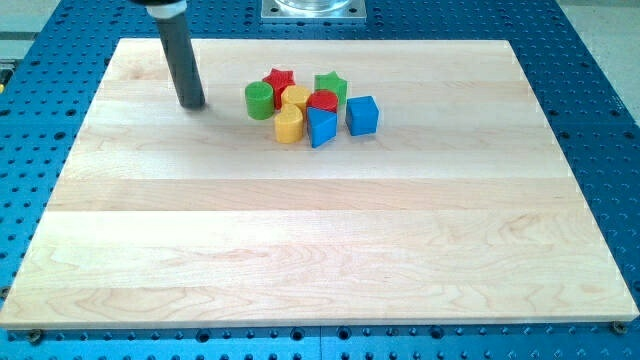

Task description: Move the heart into the hexagon

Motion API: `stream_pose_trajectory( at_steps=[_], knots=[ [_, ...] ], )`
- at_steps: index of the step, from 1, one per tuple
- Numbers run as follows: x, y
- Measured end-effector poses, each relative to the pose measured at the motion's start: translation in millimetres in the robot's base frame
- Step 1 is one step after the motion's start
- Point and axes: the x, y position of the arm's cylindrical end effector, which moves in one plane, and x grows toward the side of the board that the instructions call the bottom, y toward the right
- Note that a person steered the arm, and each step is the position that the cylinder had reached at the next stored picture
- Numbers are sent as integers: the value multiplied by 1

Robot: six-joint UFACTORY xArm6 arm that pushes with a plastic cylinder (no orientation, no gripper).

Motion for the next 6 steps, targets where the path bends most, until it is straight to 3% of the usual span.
stream_pose_trajectory(
  at_steps=[2,4,6],
  knots=[
    [0,83],
    [80,56],
    [71,104]
  ],
)
